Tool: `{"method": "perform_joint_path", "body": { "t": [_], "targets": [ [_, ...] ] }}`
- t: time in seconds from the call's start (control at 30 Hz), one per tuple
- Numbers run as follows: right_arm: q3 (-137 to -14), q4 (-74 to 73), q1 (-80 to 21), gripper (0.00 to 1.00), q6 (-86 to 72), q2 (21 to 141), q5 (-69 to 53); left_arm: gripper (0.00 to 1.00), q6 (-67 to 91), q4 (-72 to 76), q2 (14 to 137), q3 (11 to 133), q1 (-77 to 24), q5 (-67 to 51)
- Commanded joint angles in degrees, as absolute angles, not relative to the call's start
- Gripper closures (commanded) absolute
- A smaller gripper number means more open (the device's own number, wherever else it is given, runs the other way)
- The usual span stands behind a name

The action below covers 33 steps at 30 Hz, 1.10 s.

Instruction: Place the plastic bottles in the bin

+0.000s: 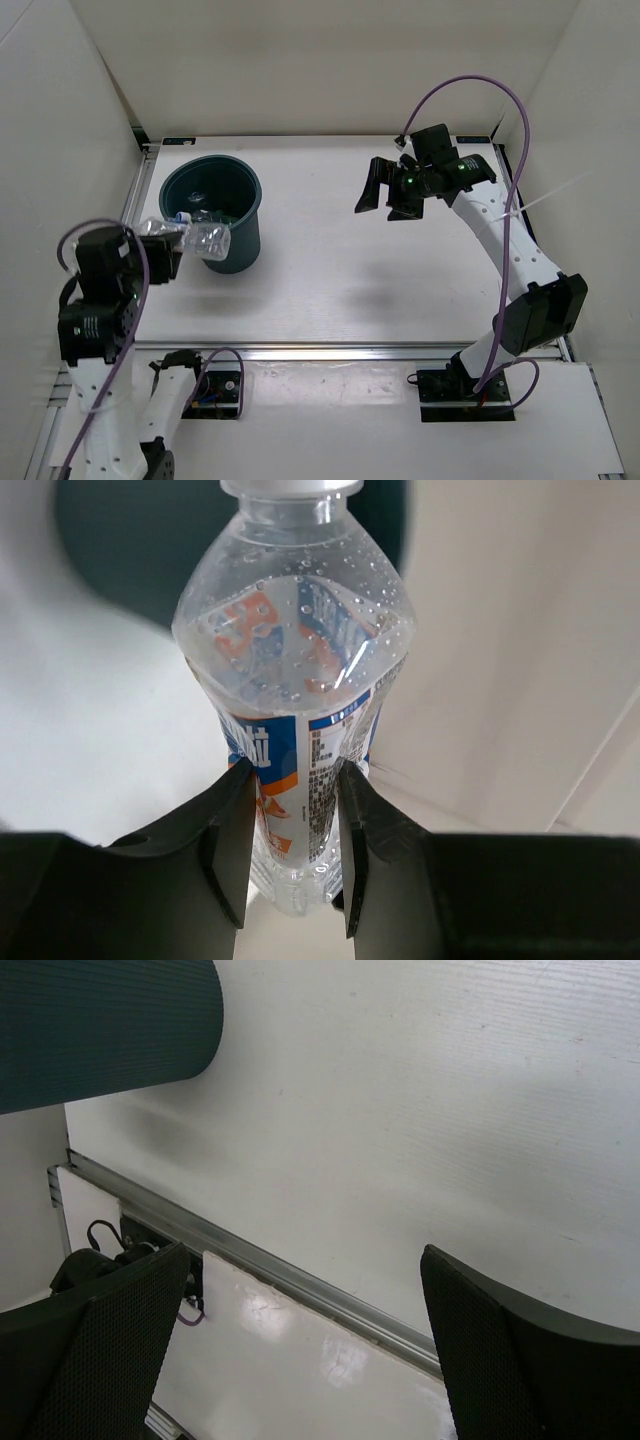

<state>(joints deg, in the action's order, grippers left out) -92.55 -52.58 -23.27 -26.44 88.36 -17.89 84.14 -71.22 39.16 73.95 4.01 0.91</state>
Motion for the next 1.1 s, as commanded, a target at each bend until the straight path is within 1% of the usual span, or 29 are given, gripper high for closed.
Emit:
{"method": "perform_joint_path", "body": {
  "t": [0.0, 0.03, 0.07, 0.1, 0.13, 0.23, 0.3, 0.33, 0.37, 0.4, 0.43, 0.47, 0.53, 0.6, 0.67, 0.7, 0.73, 0.8, 0.83, 0.97, 1.03, 1.07],
  "targets": [
    [-92.64, -51.42, -23.12, 0.00, -26.28, 87.63, -18.72, 0.73, 71.58, -58.62, 47.09, 79.44, 4.31, 1.76],
    [-93.16, -51.42, -23.12, 0.00, -26.28, 87.63, -18.72, 0.73, 67.71, -55.58, 50.76, 80.41, 4.31, 1.76],
    [-93.16, -51.42, -23.12, 0.00, -26.28, 88.15, -19.24, 0.73, 65.24, -49.28, 52.71, 82.77, 4.31, 3.15],
    [-93.16, -51.42, -23.12, 0.00, -26.28, 88.15, -19.25, 0.73, 59.12, -46.52, 54.82, 84.01, 4.31, 3.69],
    [-93.77, -51.42, -23.12, 0.00, -26.28, 88.15, -19.25, 0.73, 56.54, -45.02, 59.46, 86.81, 2.91, 6.13],
    [-93.78, -51.42, -23.12, 0.00, -26.28, 88.15, -19.25, 0.70, 46.36, -43.33, 65.72, 88.42, -0.17, 11.76],
    [-93.78, -51.42, -23.12, 0.00, -26.28, 88.15, -19.25, 0.68, 42.21, -42.54, 69.16, 86.15, -3.41, 15.72],
    [-93.78, -51.42, -23.12, 0.00, -26.28, 88.15, -19.25, 0.66, 38.97, -42.54, 69.87, 85.35, -4.91, 17.47],
    [-93.78, -51.42, -23.12, 0.00, -26.28, 88.15, -18.46, 0.62, 37.72, -42.54, 70.40, 84.47, -7.62, 19.67],
    [-93.78, -51.42, -23.12, 0.00, -26.28, 88.15, -17.85, 0.19, 36.75, -42.54, 70.40, 83.85, -8.95, 21.25],
    [-93.78, -51.42, -23.12, 0.00, -26.89, 88.15, -16.97, 0.00, 36.22, -42.54, 70.40, 83.33, -10.44, 22.84],
    [-93.78, -52.11, -23.12, 0.00, -26.89, 87.46, -15.92, 0.00, 36.21, -44.11, 69.01, 83.32, -12.81, 24.42],
    [-93.78, -52.99, -22.59, 0.00, -27.60, 87.45, -12.85, 0.00, 37.08, -46.65, 67.51, 85.85, -14.32, 29.69],
    [-93.78, -55.19, -22.07, 0.00, -29.18, 87.45, -12.83, 0.00, 38.67, -50.34, 64.10, 87.97, -15.20, 36.08],
    [-94.83, -57.46, -20.57, 0.00, -31.19, 87.45, -13.53, 0.00, 41.03, -51.06, 60.23, 86.67, -15.91, 40.58],
    [-94.83, -57.48, -20.57, 0.00, -31.20, 87.45, -13.54, 0.00, 42.35, -51.76, 55.16, 84.14, -15.91, 42.78],
    [-94.83, -58.00, -19.96, 0.00, -31.90, 86.84, -13.54, 0.00, 43.23, -51.77, 52.41, 76.63, -15.91, 45.50],
    [-92.99, -57.49, -19.26, 0.00, -31.90, 85.35, -13.54, 0.00, 42.63, -50.98, 45.57, 68.51, -15.30, 45.53],
    [-92.38, -57.48, -19.25, 0.00, -32.43, 84.30, -13.54, 0.00, 42.10, -50.98, 43.96, 62.20, -15.29, 44.40],
    [-89.57, -56.87, -18.63, 0.00, -32.43, 82.01, -9.33, 0.00, 47.63, -57.65, 41.48, 54.43, -14.68, 46.40],
    [-88.16, -55.55, -18.63, 0.00, -32.43, 80.95, -7.83, 0.00, 49.92, -58.62, 41.48, 52.48, -14.16, 49.29],
    [-87.63, -55.55, -18.11, 0.00, -33.21, 80.08, -6.87, 0.00, 49.92, -57.84, 42.53, 50.30, -14.15, 53.83]
  ]
}}
